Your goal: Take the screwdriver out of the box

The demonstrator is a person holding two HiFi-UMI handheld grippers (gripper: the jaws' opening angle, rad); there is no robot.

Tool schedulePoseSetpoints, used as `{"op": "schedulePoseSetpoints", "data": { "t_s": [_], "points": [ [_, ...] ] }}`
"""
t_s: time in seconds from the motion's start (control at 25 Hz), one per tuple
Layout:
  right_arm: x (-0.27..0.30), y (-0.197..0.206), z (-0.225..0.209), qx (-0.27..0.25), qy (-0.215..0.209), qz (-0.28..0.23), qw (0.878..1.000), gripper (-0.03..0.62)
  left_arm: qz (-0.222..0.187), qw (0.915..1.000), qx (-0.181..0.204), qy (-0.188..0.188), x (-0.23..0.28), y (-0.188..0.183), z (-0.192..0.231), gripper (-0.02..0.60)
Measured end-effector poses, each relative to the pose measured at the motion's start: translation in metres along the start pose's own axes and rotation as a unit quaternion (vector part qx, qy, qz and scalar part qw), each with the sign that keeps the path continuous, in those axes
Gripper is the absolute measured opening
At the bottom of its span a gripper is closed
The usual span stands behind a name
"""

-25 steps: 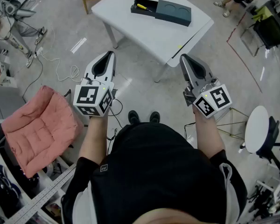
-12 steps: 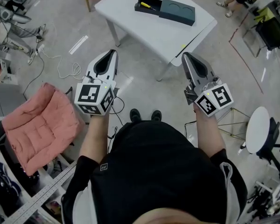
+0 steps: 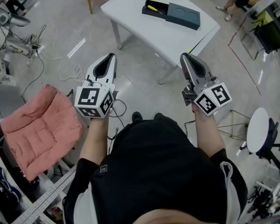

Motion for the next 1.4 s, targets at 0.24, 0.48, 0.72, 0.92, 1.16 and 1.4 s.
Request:
{"op": "schedulePoseSetpoints", "data": {
  "t_s": [0.24,0.48,0.72,0.92,1.16,1.4],
  "points": [
    [0.018,0.005,0.019,0.000,-0.010,0.018,1.000,0.031,0.004,0.9999,-0.015,0.003,-0.005,0.011,0.022,0.026],
    [0.040,0.009,0.006,0.012,-0.015,0.025,1.000,0.032,0.012,0.9997,-0.020,-0.004,0.004,0.014,0.038,0.026],
    [0.077,0.007,-0.020,0.024,-0.035,0.028,0.999,0.031,0.024,0.9994,-0.022,-0.014,0.035,0.009,0.055,0.026],
    [0.117,0.005,-0.054,0.033,-0.049,0.036,0.998,0.032,0.034,0.9988,-0.026,-0.021,0.078,0.002,0.078,0.026],
    [0.154,-0.008,-0.130,0.049,-0.049,0.034,0.997,0.031,0.036,0.9990,-0.022,-0.015,0.159,-0.027,0.085,0.026],
    [0.185,-0.030,-0.200,0.059,-0.062,0.025,0.996,0.032,0.037,0.9990,-0.013,-0.021,0.232,-0.064,0.088,0.026]
  ]
}}
Point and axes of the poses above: the fingertips, and each gripper's own axes: x forward along the fingers, z to its left, y out of its underside, the point moved 9 cm from there along -x, backward along the fingers, and after that the axes turned 10 degrees about z, right-handed, at the moved point
